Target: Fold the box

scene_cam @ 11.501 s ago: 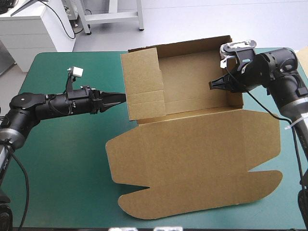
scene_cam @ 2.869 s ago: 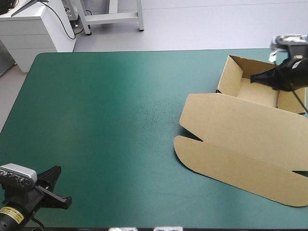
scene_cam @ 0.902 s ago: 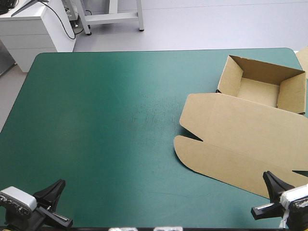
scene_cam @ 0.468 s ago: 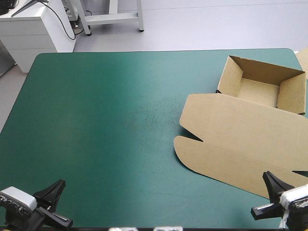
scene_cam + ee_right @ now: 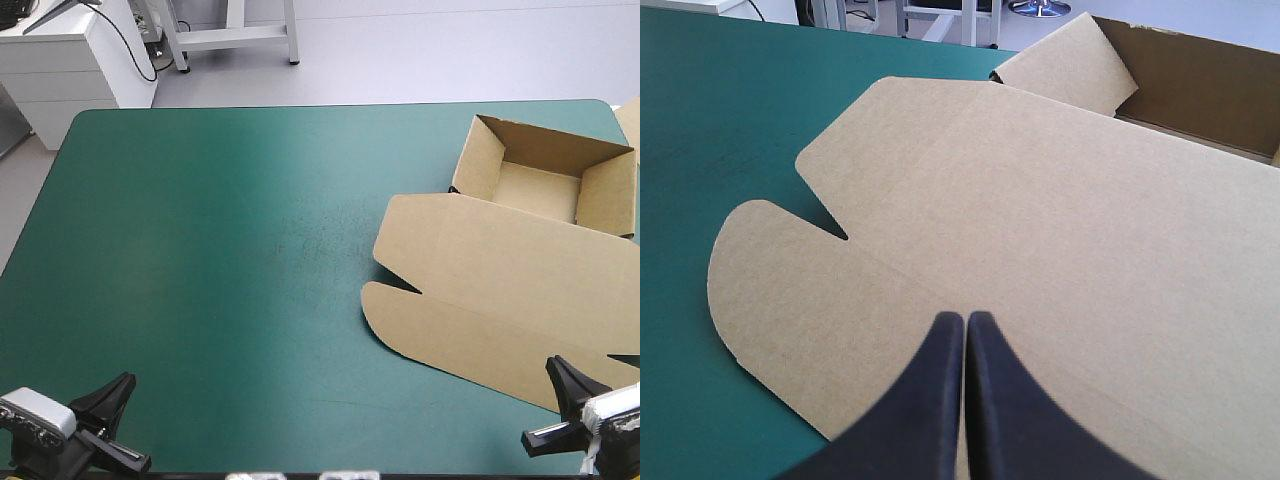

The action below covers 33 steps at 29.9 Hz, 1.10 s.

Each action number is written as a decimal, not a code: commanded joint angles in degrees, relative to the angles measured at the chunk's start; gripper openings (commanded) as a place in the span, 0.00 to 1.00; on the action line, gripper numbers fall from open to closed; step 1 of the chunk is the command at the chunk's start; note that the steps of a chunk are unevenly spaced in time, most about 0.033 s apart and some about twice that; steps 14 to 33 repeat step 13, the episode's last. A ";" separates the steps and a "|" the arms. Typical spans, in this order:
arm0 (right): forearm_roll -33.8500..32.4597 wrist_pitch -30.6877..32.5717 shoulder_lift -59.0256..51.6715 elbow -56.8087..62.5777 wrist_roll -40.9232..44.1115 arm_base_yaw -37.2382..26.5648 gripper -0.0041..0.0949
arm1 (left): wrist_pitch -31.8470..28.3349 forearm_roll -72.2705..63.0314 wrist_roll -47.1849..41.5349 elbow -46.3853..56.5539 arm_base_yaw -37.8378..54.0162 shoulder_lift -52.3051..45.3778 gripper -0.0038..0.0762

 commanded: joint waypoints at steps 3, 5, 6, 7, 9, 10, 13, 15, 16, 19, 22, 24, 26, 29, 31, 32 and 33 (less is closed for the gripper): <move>-0.36 -4.55 -1.50 -1.37 -0.09 -0.04 0.04 | -4.41 -0.60 -0.50 -1.43 -0.13 -0.45 0.04; -0.36 -4.55 -1.50 -1.37 -0.09 -0.04 0.04 | -4.41 -0.60 -0.50 -1.43 -0.13 -0.45 0.04; -0.36 -4.55 -1.50 -1.37 -0.09 -0.04 0.04 | -4.41 -0.60 -0.50 -1.43 -0.13 -0.45 0.04; -0.36 -4.55 -1.50 -1.37 -0.09 -0.04 0.04 | -4.41 -0.60 -0.66 -1.43 -0.13 -0.45 0.04; -0.36 -4.55 -1.50 -1.37 -0.09 -0.04 0.04 | -4.41 -0.60 -0.68 -1.43 -0.13 -0.45 0.04; -0.36 -4.55 -1.50 -1.37 -0.09 -0.04 0.04 | -4.41 -0.60 -0.78 -1.43 -0.13 -0.45 0.04; -0.36 -4.55 -1.50 -1.37 -0.09 -0.04 0.04 | -4.41 -0.60 -0.68 -1.43 -0.13 -0.45 0.04; -0.36 -4.55 -1.50 -1.37 -0.09 -0.04 0.04 | -4.41 -0.60 -0.68 -1.43 -0.13 -0.45 0.04; -0.36 -4.55 -1.50 -1.37 -0.09 -0.04 0.04 | -4.41 -0.60 -0.68 -1.43 -0.13 -0.45 0.04; -0.36 -4.55 -1.50 -1.37 -0.09 -0.04 0.04 | -4.41 -0.60 -0.68 -1.43 -0.13 -0.45 0.04; -0.36 -4.55 -1.50 -1.37 -0.09 -0.04 0.04 | -4.41 -0.60 -0.68 -1.43 -0.13 -0.45 0.04; -0.36 -4.55 -1.50 -1.37 -0.09 -0.04 0.04 | -4.41 -0.60 -0.68 -1.43 -0.13 -0.45 0.04; -0.36 -4.55 -1.50 -1.37 -0.09 -0.04 0.04 | -4.41 -0.60 -0.68 -1.43 -0.13 -0.45 0.04; -0.36 -4.55 -1.50 -1.37 -0.09 -0.04 0.04 | -4.41 -0.60 -0.68 -1.43 -0.13 -0.45 0.04; -0.36 -4.55 -1.50 -1.37 -0.09 -0.04 0.04 | -4.41 -0.60 -0.68 -1.43 -0.13 -0.45 0.04; -0.36 -4.55 -1.50 -1.37 -0.09 -0.04 0.04 | -4.41 -0.60 -0.68 -1.43 -0.13 -0.45 0.04; -0.36 -4.55 -1.50 -1.37 -0.09 -0.04 0.04 | -4.41 -0.60 -0.68 -1.43 -0.13 -0.45 0.04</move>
